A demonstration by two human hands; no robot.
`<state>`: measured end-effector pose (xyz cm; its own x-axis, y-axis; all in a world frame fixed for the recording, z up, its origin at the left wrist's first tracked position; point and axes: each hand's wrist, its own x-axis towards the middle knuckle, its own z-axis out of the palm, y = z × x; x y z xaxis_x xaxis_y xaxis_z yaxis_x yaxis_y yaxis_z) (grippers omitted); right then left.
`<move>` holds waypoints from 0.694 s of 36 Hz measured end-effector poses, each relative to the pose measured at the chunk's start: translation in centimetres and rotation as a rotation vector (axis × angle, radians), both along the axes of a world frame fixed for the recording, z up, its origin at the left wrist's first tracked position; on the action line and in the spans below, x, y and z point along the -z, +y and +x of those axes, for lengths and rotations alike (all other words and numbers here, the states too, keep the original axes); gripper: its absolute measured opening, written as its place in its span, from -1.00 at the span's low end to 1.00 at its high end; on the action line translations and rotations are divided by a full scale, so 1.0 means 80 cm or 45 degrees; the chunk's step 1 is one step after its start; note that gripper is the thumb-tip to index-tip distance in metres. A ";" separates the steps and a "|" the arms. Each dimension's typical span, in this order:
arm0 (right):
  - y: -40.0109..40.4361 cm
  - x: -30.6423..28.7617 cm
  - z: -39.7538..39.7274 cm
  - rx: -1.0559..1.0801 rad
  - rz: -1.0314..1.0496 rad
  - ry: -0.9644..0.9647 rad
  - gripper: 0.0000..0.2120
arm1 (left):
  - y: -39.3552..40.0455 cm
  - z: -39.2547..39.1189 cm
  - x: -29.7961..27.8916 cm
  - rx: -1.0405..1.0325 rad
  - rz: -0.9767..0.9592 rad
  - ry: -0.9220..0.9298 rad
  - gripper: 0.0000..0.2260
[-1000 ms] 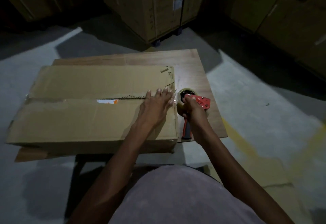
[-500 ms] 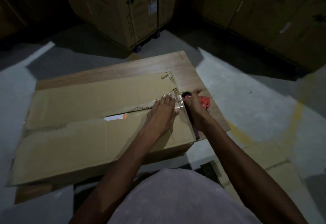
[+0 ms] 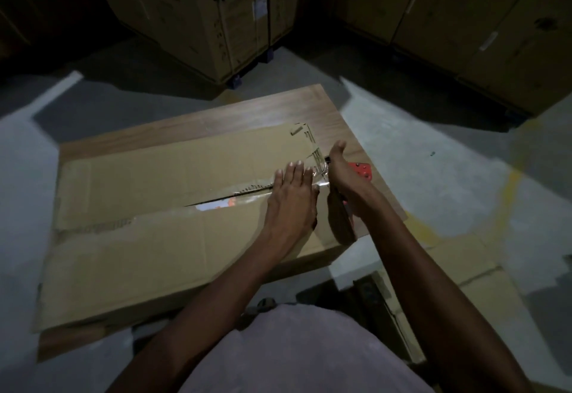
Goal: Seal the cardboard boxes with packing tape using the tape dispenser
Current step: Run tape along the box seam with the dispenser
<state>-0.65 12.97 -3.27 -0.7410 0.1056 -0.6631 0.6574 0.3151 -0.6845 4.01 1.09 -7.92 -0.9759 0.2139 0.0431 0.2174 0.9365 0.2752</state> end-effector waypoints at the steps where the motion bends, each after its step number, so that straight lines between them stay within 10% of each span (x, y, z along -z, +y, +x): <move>1: -0.004 0.003 0.004 -0.007 0.041 0.060 -0.05 | 0.001 0.001 0.000 -0.037 -0.001 0.004 -0.53; 25: 0.007 0.034 -0.028 -0.424 0.271 0.601 -0.40 | -0.011 -0.023 0.005 -0.363 -0.123 -0.179 -0.50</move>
